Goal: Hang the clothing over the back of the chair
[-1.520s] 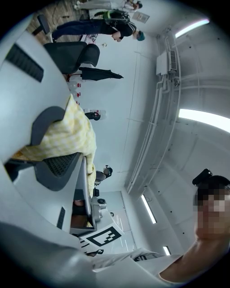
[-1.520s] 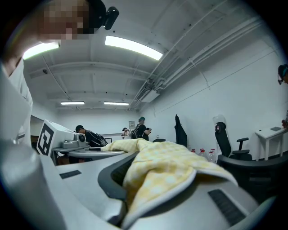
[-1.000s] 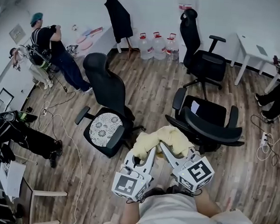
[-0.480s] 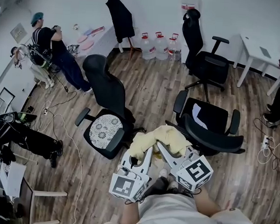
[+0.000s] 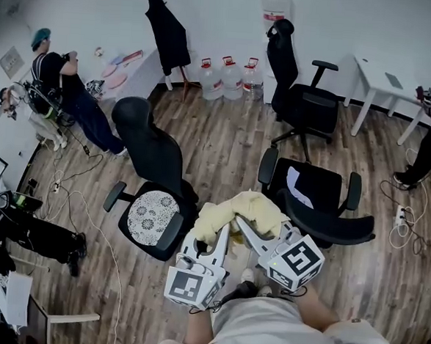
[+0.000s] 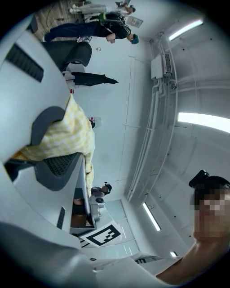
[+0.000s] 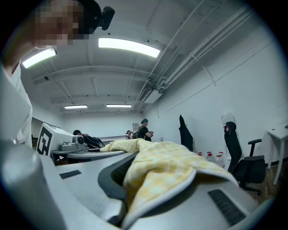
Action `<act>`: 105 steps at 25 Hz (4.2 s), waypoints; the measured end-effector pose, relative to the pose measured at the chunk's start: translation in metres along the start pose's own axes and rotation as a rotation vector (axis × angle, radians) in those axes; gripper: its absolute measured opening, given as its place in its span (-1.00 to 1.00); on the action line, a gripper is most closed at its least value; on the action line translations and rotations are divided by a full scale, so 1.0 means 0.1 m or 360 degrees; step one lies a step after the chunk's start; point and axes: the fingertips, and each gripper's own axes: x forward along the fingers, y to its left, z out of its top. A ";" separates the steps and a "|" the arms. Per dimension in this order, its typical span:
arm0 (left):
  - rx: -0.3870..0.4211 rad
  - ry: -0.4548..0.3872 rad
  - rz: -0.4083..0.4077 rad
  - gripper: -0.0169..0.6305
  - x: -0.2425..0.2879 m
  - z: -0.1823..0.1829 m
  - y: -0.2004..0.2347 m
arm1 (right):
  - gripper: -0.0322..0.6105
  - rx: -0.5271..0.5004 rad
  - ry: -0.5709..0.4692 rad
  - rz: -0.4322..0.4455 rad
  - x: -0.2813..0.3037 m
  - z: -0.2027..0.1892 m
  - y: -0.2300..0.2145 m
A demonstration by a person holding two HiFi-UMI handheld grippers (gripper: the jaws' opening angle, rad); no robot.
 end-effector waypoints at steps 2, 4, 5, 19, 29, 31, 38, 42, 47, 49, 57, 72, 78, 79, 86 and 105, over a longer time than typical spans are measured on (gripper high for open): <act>0.0002 -0.0010 -0.0018 -0.85 0.06 0.02 0.09 | -0.78 -0.0001 -0.0002 -0.0011 0.09 0.02 -0.04; 0.0006 -0.0020 -0.0040 -0.85 0.12 0.05 0.18 | -0.78 0.0001 -0.0005 -0.0028 0.18 0.05 -0.10; 0.0006 -0.0023 -0.0053 -0.85 0.16 0.07 0.22 | -0.78 0.0001 -0.0006 -0.0041 0.22 0.07 -0.13; 0.0002 -0.0031 -0.0254 -0.85 0.64 0.17 0.47 | -0.78 0.0002 -0.0033 -0.0266 0.48 0.24 -0.61; 0.0028 -0.0029 -0.0328 -0.85 0.99 0.23 0.29 | -0.78 0.0018 -0.0073 -0.0353 0.30 0.32 -0.95; 0.0032 -0.0029 -0.0338 -0.85 1.07 0.23 0.21 | -0.78 0.0024 -0.0079 -0.0362 0.23 0.33 -1.03; 0.0052 -0.0035 -0.0403 -0.85 1.38 0.26 0.00 | -0.78 0.0049 -0.0108 -0.0418 0.02 0.38 -1.34; 0.0059 -0.0040 -0.0445 -0.85 1.53 0.29 -0.12 | -0.78 0.0066 -0.0126 -0.0457 -0.09 0.41 -1.49; 0.0060 -0.0035 -0.0485 -0.85 1.69 0.27 -0.25 | -0.78 0.0087 -0.0141 -0.0487 -0.20 0.40 -1.64; 0.0059 -0.0035 -0.0498 -0.85 1.74 0.27 -0.28 | -0.78 0.0092 -0.0145 -0.0494 -0.24 0.40 -1.69; 0.0057 -0.0028 -0.0542 -0.85 1.95 0.27 -0.42 | -0.78 0.0087 -0.0150 -0.0539 -0.37 0.43 -1.89; 0.0058 -0.0014 -0.0671 -0.85 2.32 0.26 -0.82 | -0.78 0.0089 -0.0175 -0.0672 -0.79 0.48 -2.27; 0.0067 -0.0012 -0.0718 -0.85 2.42 0.27 -1.05 | -0.78 0.0071 -0.0184 -0.0723 -1.03 0.52 -2.37; 0.0069 -0.0013 -0.0725 -0.85 2.43 0.27 -1.08 | -0.78 0.0066 -0.0185 -0.0731 -1.07 0.52 -2.38; 0.0077 -0.0017 -0.0761 -0.85 2.55 0.31 -1.31 | -0.78 0.0004 -0.0188 -0.0790 -1.31 0.61 -2.51; 0.0074 -0.0018 -0.0883 -0.85 2.77 0.27 -2.03 | -0.78 -0.0073 -0.0193 -0.0941 -2.05 0.67 -2.74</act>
